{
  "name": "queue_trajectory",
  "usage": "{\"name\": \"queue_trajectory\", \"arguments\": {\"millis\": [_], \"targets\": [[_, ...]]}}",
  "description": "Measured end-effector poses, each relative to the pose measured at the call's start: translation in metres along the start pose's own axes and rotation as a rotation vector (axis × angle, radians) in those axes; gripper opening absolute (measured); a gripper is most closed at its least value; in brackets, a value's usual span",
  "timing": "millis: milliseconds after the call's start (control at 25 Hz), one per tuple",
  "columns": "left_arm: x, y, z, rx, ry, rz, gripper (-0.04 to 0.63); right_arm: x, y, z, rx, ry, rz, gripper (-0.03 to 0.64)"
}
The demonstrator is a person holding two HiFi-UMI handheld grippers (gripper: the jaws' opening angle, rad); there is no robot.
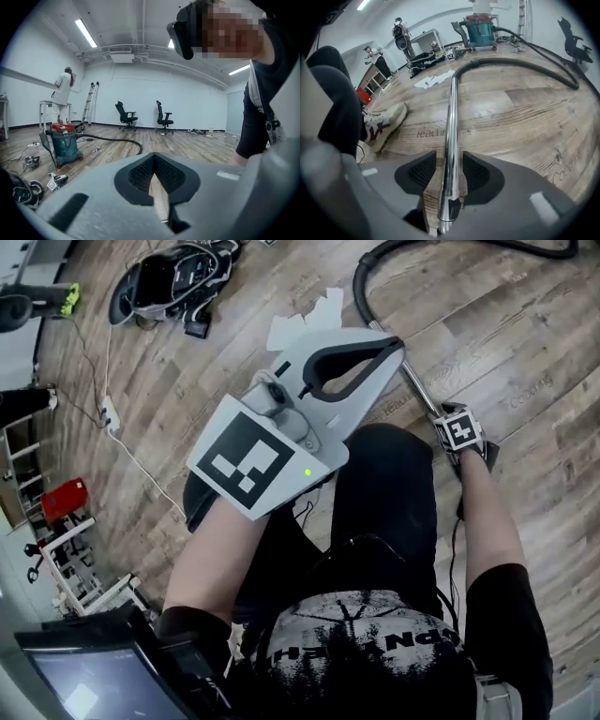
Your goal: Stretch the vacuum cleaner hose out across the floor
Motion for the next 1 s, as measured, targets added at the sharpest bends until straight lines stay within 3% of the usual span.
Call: {"name": "queue_trajectory", "arguments": {"millis": [200, 480, 640, 840, 1000], "targets": [[-0.021, -0.02, -0.003, -0.06, 0.078, -0.051, 0.001, 0.03, -0.011, -0.004, -0.016, 0.018, -0.045, 0.168], [-0.049, -0.031, -0.008, -0.064, 0.166, -0.094, 0.001, 0.043, -0.018, -0.004, -0.047, -0.066, -0.116, 0.183], [-0.056, -0.034, -0.011, -0.085, 0.182, -0.092, 0.001, 0.042, -0.019, -0.004, -0.036, -0.1, -0.1, 0.179], [-0.06, -0.04, -0.012, -0.11, 0.172, -0.1, 0.002, 0.038, -0.018, -0.005, -0.016, -0.068, -0.147, 0.176], [-0.055, -0.067, -0.013, -0.189, 0.143, -0.135, 0.002, 0.026, -0.016, -0.004, -0.024, -0.057, -0.201, 0.175]]}}
Point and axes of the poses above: the fingertips, and each gripper's own axes: x forward along the fingers, z to its right, y out of its top, the point moved 1 cm from there along -x, backward along the fingers, and after that the axes turned 7 degrees about -y, right-handed, at the moved point
